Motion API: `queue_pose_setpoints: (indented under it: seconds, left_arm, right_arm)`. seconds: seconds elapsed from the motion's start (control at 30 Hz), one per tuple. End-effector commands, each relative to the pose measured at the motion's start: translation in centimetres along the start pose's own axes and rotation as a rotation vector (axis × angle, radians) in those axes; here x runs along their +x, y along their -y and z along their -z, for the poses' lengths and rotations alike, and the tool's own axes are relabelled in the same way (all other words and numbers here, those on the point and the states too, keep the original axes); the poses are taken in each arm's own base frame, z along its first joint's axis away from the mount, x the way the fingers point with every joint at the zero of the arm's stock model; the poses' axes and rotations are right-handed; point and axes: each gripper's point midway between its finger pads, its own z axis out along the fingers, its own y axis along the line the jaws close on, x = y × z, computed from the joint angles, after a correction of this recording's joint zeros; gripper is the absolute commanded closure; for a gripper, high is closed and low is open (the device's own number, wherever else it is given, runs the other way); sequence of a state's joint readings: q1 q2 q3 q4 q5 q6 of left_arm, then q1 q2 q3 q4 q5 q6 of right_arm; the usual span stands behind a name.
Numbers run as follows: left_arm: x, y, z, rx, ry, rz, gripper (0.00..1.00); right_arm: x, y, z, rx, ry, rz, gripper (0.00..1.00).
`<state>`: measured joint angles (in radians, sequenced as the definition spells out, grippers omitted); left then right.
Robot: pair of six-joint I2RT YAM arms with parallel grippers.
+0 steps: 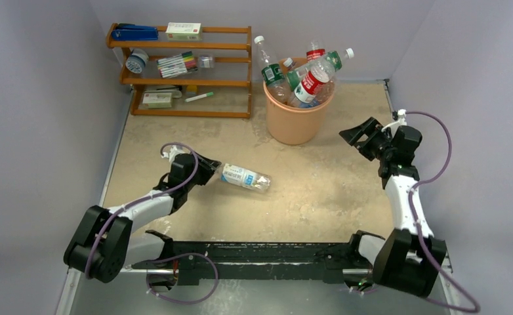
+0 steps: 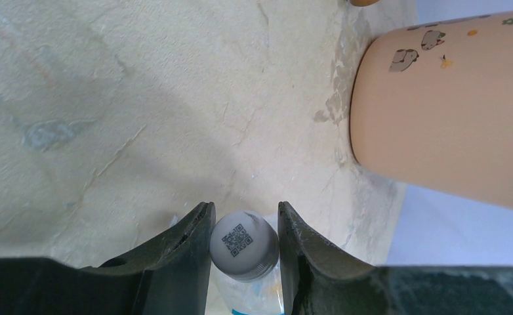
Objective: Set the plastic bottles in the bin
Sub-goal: Adjust the trash bin at the center of the board.
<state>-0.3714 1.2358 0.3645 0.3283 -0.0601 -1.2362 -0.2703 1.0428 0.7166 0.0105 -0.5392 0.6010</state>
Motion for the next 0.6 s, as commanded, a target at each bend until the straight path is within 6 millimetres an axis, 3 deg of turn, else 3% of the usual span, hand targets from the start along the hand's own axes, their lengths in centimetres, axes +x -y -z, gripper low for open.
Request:
queue_pose_setpoints:
  seconds: [0.0,0.17,0.3,0.57]
  left_arm:
    - [-0.2,-1.0,1.2,-0.030,0.031,-0.057,0.70]
    - [-0.2,-1.2,2.3,-0.036,0.024,-0.077,0.70]
    - [0.0,-1.0,3.1,-0.019,0.011,-0.077,0.70]
    - [-0.3,-0.3,4.5,-0.001,0.014,-0.077,0.70]
  right_arm:
    - [-3.2,-1.7,-2.1,-0.145,0.055,-0.064,0.15]
    - [-7.9,-1.0,-6.4,-0.190,0.114,-0.136,0.12]
    - [-11.5,0.9,-10.1,-0.192,0.129,-0.176,0.12]
    - [-15.7,4.6,-18.6,-0.252,0.092,-0.244,0.12]
